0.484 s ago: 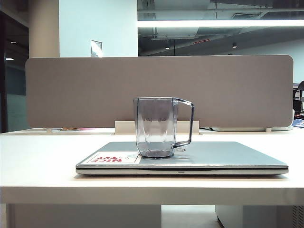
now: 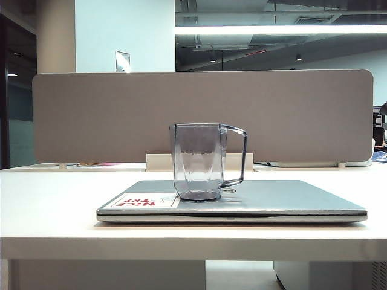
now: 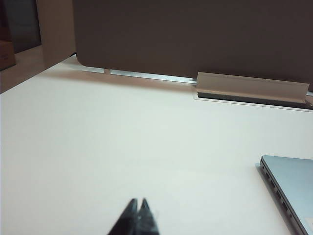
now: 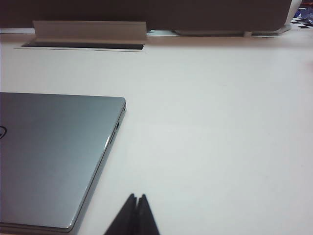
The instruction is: Pick up the water cup and place it on the side of the laptop away from you.
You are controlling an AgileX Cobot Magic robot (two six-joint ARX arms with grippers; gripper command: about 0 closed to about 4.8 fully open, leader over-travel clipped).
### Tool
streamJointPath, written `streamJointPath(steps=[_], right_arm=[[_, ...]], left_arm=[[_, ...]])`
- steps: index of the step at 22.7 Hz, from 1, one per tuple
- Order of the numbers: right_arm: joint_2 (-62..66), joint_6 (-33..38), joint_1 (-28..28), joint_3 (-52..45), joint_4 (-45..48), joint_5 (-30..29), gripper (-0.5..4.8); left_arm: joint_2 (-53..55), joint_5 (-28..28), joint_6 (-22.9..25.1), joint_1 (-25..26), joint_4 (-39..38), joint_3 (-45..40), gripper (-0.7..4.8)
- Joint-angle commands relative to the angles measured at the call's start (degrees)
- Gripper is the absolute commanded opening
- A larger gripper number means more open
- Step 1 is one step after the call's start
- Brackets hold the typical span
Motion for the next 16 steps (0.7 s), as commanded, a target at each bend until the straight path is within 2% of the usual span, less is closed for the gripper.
streamJointPath(steps=[1,9,11,16], right_arm=[[-0.09,-0.15,0.0,-0.33,0.96,0.22,-0.08],[-0.09,1.16,0.02,-0.33,0.13,-1.73,-0.05],[-0.09,6.64,0.04,-0.33,0.2,-2.58,-0.04],[-0.09,8.79,0.09,-0.31,5.51,-13.42,-0.05]], left_arm=[[0.07,0.13,0.02,0.02,0.79,0.17,-0.05],[0.07,0.15,-0.02,0.02,0.81,0.17,-0.05],[0.07,1.29,-1.49,0.02,0.81,0.17,-0.06],[0.07,10.43,-2.1,0.02,0.31,0.17,-0.06]])
